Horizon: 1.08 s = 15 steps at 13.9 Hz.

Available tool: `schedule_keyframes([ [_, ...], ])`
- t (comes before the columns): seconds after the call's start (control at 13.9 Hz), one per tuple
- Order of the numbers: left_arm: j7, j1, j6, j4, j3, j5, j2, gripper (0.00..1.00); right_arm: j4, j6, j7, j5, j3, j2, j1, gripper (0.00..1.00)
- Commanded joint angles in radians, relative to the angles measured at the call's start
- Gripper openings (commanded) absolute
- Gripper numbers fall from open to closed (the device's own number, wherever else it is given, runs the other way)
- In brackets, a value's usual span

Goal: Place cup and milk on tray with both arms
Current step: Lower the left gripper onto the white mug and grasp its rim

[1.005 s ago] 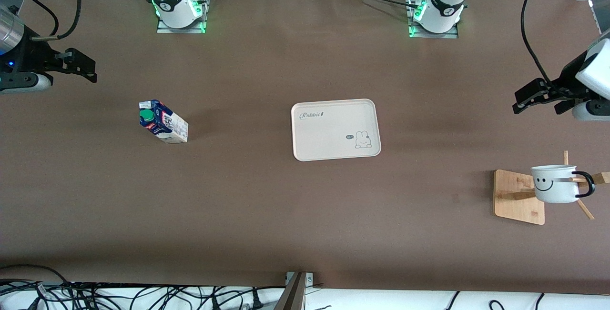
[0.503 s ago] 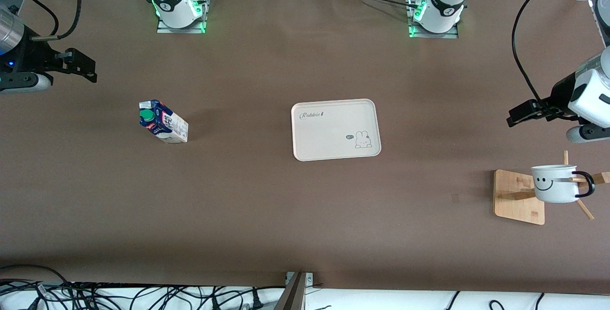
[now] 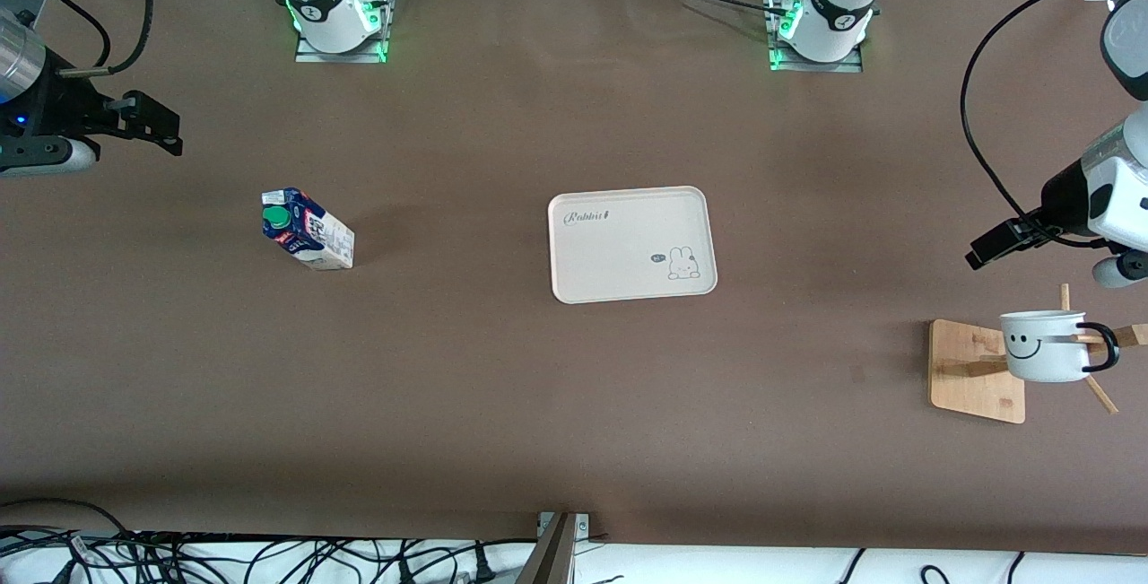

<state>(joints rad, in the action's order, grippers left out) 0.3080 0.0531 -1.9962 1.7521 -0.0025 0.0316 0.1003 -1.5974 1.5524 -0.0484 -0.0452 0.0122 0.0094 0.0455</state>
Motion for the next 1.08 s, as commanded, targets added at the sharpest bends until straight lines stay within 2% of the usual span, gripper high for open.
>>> schedule_keyframes([
  [0.0,0.008,0.019,-0.217,0.226,-0.007,-0.001,-0.128,1.00,0.014,-0.011,0.004,-0.012,-0.005,0.001,0.008,1.00],
  [0.29,-0.012,0.063,-0.418,0.355,-0.010,-0.005,-0.148,1.00,0.014,-0.011,0.004,-0.012,-0.005,0.001,0.008,1.00],
  [0.5,-0.010,0.079,-0.645,0.434,-0.011,-0.004,-0.127,1.00,0.014,-0.009,0.004,-0.012,-0.005,0.001,0.008,1.00],
  [1.01,-0.009,0.105,-0.932,0.414,-0.013,0.010,0.027,1.00,0.014,-0.009,0.004,-0.012,-0.003,0.001,0.010,1.00],
])
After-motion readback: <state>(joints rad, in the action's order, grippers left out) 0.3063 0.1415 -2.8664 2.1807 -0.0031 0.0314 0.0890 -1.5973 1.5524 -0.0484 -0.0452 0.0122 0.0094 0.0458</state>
